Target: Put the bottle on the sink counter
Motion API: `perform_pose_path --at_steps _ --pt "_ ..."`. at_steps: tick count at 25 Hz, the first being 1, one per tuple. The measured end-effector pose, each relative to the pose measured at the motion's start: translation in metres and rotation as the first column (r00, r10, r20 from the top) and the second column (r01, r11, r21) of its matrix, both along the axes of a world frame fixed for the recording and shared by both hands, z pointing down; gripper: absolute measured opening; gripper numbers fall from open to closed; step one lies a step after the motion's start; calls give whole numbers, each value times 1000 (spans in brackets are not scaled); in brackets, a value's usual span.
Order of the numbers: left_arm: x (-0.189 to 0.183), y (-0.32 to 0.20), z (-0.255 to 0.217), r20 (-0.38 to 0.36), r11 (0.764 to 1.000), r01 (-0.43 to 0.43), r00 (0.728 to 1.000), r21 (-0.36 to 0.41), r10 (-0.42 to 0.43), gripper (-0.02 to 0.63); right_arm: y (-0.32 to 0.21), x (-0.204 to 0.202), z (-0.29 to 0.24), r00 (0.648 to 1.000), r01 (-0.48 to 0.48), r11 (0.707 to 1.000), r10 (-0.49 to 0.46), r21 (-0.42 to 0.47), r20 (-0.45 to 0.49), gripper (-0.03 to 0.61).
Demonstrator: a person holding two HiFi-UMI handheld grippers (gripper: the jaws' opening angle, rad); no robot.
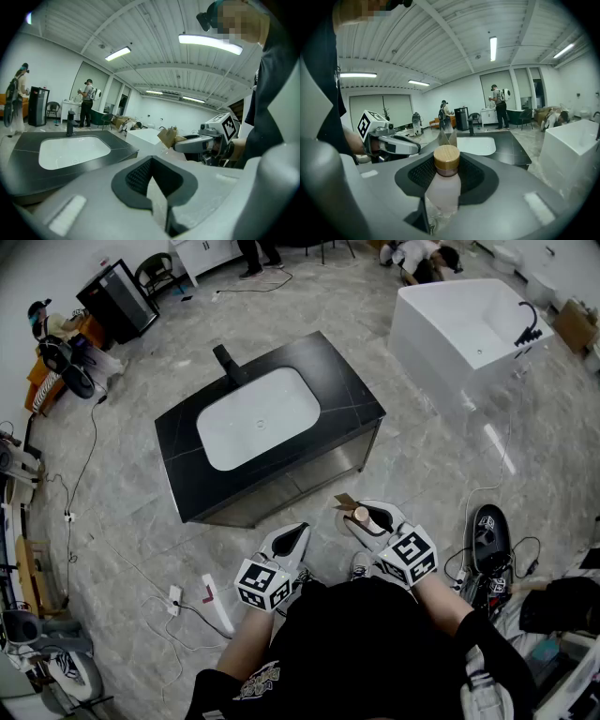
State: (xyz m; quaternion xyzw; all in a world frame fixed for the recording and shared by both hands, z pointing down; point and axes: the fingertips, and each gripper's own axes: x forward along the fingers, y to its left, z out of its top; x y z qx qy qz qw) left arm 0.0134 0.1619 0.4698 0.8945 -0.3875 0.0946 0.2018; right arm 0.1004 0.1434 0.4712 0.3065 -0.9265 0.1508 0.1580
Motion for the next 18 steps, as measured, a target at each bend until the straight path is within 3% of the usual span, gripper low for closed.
perform_pose_path --at_steps 18 --pt "-1 0 -1 -2 1000 10 1000 7 -10 0 -8 1 -7 999 -4 1000 4 -6 45 164"
